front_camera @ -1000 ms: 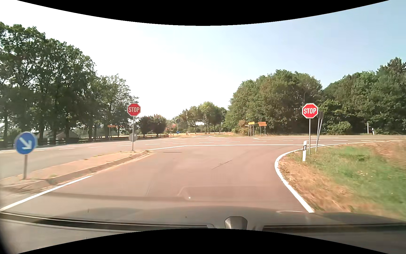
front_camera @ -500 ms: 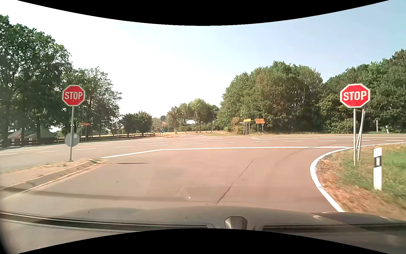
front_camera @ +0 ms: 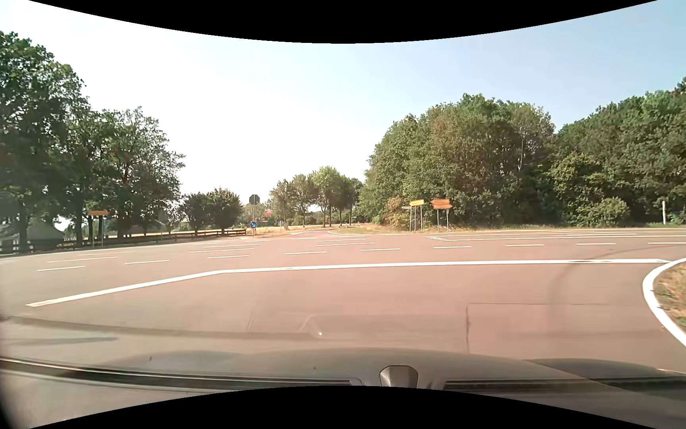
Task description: Follow the waypoints while adhering to traffic rules and regulations
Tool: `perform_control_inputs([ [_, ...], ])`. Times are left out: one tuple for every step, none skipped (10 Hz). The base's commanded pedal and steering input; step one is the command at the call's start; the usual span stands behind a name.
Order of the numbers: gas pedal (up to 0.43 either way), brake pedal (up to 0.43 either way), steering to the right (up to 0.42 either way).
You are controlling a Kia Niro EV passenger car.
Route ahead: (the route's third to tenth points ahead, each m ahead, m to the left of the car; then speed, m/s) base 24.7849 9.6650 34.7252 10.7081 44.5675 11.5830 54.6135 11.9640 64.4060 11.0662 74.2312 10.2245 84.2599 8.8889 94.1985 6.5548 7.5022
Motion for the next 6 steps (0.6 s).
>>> perform_control_inputs([
  [0.000, 0.402, 0.003],
  [0.000, 0.409, -0.005],
  [0.000, 0.421, -0.007],
  [0.000, 0.402, -0.009],
  [0.000, 0.372, -0.011],
  [0.000, 0.329, -0.011],
])
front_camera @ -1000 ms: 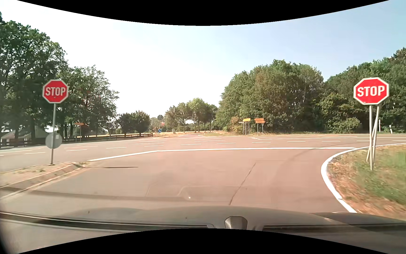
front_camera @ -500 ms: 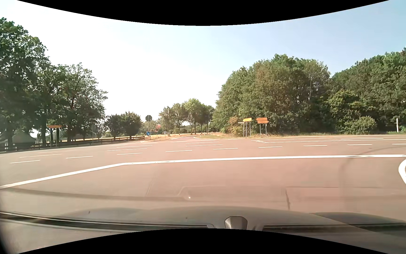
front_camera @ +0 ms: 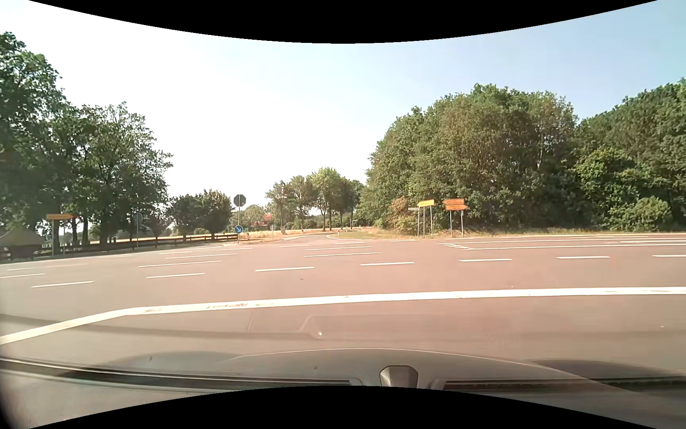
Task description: Follow the waypoints while adhering to traffic rules and regulations
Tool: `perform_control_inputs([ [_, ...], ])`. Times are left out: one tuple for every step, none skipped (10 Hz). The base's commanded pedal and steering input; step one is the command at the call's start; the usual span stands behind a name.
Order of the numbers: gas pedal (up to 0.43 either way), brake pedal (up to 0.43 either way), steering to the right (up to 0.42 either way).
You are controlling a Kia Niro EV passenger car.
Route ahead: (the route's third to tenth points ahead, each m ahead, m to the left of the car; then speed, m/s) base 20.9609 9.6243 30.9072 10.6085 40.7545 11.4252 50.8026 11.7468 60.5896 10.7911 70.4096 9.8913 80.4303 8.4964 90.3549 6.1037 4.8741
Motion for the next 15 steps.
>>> perform_control_inputs([
  [0.000, 0.305, -0.012],
  [0.000, 0.293, -0.015],
  [0.000, 0.268, -0.017],
  [0.000, 0.250, -0.017],
  [0.000, 0.244, -0.018],
  [0.000, 0.244, -0.020],
  [0.000, 0.238, -0.021],
  [0.000, 0.232, -0.021],
  [0.000, 0.232, -0.022],
  [0.000, 0.232, -0.024],
  [0.000, 0.238, -0.025],
  [0.000, 0.238, -0.025],
  [0.000, 0.238, -0.025],
  [0.000, 0.238, -0.025],
  [0.000, 0.238, -0.025],
])
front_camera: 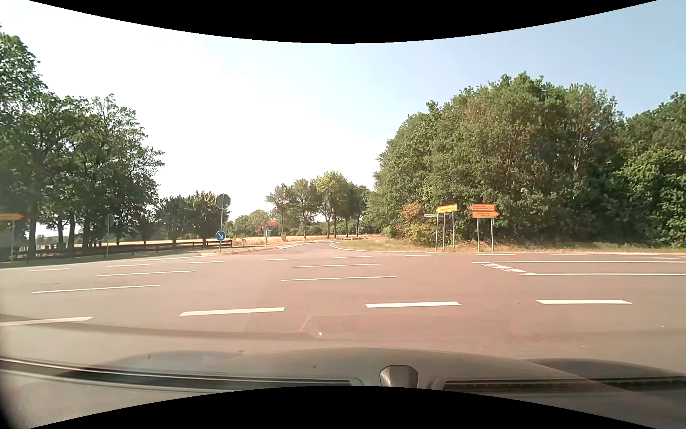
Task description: Follow the waypoints while adhering to traffic rules and regulations
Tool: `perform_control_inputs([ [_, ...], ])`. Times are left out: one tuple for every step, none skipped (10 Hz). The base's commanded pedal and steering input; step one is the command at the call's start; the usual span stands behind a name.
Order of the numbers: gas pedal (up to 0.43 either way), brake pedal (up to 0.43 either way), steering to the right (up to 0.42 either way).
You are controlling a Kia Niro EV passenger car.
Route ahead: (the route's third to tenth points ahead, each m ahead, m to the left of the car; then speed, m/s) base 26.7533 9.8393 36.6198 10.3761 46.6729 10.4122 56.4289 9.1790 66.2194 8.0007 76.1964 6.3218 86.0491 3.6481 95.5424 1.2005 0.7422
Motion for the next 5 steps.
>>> perform_control_inputs([
  [0.000, 0.238, -0.026],
  [0.000, 0.238, -0.026],
  [0.000, 0.238, -0.026],
  [0.000, 0.238, -0.026],
  [0.000, 0.238, -0.023],
])
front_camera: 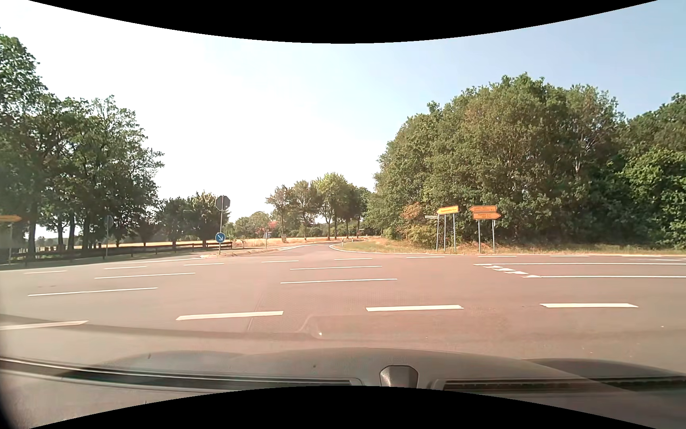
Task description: Follow the waypoints while adhering to traffic rules and regulations
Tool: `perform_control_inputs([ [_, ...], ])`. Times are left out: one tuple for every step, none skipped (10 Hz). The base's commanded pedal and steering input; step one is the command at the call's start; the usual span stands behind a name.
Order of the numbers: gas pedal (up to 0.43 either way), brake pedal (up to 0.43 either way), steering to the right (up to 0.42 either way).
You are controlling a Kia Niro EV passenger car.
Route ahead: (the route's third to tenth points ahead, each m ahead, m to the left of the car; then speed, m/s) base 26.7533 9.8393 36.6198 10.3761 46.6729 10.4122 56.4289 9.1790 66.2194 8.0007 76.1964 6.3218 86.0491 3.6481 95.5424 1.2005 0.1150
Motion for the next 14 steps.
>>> perform_control_inputs([
  [0.000, 0.104, -0.020],
  [0.000, 0.006, -0.021],
  [0.000, 0.006, -0.021],
  [0.000, 0.006, -0.021],
  [0.000, 0.006, -0.021],
  [0.079, 0.006, -0.021],
  [0.157, 0.006, -0.021],
  [0.189, 0.006, -0.021],
  [0.268, 0.006, -0.021],
  [0.390, 0.006, -0.021],
  [0.429, 0.006, -0.021],
  [0.469, 0.006, -0.021],
  [0.512, 0.006, -0.021],
  [0.539, 0.006, -0.021],
])
